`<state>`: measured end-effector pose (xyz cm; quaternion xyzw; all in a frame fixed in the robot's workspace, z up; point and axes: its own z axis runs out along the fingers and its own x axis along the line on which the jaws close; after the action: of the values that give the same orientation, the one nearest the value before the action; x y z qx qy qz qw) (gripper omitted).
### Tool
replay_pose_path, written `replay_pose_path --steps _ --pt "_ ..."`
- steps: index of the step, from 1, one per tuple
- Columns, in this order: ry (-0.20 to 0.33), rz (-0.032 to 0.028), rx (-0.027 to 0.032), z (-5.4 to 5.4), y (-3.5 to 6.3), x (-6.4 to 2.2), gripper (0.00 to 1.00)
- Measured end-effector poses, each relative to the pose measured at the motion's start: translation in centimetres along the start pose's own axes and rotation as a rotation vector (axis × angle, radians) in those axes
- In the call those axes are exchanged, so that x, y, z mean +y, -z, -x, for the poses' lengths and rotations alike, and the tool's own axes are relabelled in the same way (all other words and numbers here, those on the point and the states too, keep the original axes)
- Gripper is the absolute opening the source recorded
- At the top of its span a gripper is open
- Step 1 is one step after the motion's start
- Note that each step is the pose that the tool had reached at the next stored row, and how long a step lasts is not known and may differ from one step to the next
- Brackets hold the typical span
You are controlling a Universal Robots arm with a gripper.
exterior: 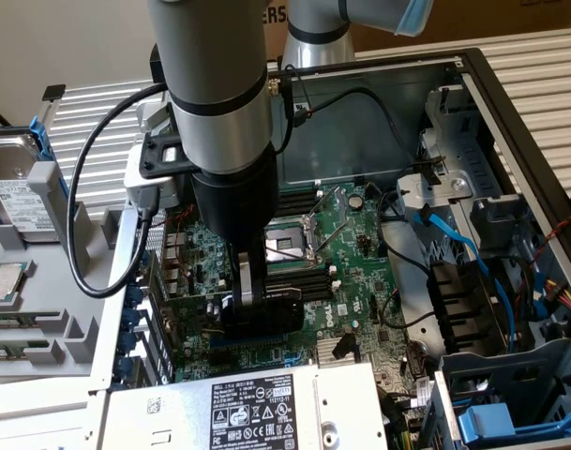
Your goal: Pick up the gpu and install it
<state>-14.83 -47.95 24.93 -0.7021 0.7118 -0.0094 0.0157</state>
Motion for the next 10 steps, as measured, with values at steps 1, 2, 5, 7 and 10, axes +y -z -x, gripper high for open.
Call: replay_pose_path --steps 1,2,5,7,10 --pt "0.0 0.0 0.0 0.0 0.0 0.0 0.27" --pt "0.0 0.0 0.0 0.0 0.0 0.0 0.27" --pt "0.0 -0.0001 0.0 0.0 -0.05 0.0 0.27" --pt "0.0 0.0 0.0001 0.0 -0.1 0.0 0.27" --pt "0.0 0.0001 0.0002 0.0 -0.13 0.01 0.27"
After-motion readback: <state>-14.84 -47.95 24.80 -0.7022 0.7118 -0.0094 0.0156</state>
